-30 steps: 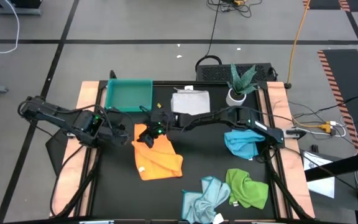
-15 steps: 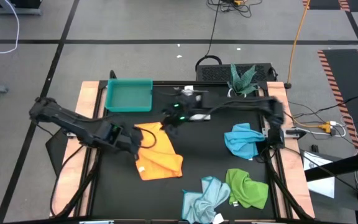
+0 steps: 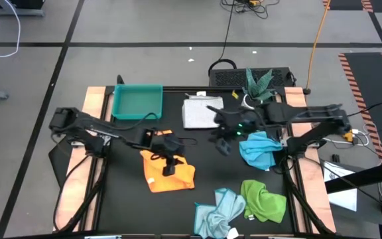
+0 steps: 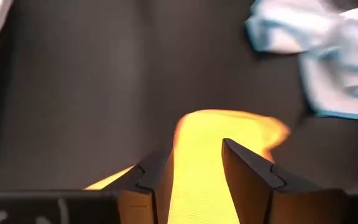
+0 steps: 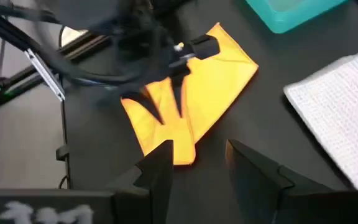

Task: Fold microfiber towels
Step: Fold the orange microfiber towel

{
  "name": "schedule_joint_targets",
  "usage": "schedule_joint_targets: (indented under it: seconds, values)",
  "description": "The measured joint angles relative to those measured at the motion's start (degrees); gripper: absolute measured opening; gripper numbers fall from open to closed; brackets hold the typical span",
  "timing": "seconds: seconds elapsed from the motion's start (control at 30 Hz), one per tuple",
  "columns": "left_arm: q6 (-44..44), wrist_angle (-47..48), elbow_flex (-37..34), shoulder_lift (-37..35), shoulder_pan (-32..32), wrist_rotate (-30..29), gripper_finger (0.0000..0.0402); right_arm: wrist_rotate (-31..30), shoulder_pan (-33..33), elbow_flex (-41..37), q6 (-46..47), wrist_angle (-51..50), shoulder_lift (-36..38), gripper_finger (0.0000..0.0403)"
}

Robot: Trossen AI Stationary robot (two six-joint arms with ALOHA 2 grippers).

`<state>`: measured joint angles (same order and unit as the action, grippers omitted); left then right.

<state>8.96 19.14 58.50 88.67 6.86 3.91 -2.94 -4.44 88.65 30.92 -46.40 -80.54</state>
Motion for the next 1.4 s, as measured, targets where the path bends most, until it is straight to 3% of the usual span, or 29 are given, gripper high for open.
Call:
schedule_joint_targets:
  seconds: [0.17,0.33,0.47,0.63,0.8,0.9,1.03,1.13,1.4]
  values:
    - [-0.99,-3.84,0.0,5.52,1.74,-4.82,0.0138,-4.32,-0.04,-9.62,1.11,3.27,9.04,0.0139]
    - [-1.35,-6.98,0.0,8.88,2.47,3.32,0.0138,-4.6,1.08,-15.75,3.45,7.19,16.19,0.0139]
    - [-1.35,-2.97,0.0,9.7,2.27,2.92,0.0138,-0.89,0.12,-24.37,9.24,14.14,17.61,0.0139]
    - [-0.66,5.1,-0.02,7.17,1.07,-2.1,0.0138,8.95,-1.95,-42.76,20.2,45.18,13.39,0.0139]
    - [3.95,14.72,0.0,-1.84,0.18,-6.97,0.0138,9.19,-3.26,-56.12,32.84,74.28,3.2,0.0138]
    - [7.57,19.94,0.06,-8.73,0.83,-12.28,0.0138,10.44,-3.97,-56.91,36.99,83.81,-3.62,0.0133]
    - [13.31,24.72,0.08,-16.72,1.99,-19.43,0.0138,15.08,-4.69,-53.31,38.22,88.83,-12.04,0.0123]
    - [15.77,26.04,0.16,-19.72,2.56,-22.6,0.0138,17.32,-3.6,-49.05,36.34,89.88,-14.43,0.0118]
    - [13.9,22.95,-5.4,-13.8,3.32,-22.5,0.0138,18.14,-2.26,-41.36,27.96,89.72,-9.0,0.0101]
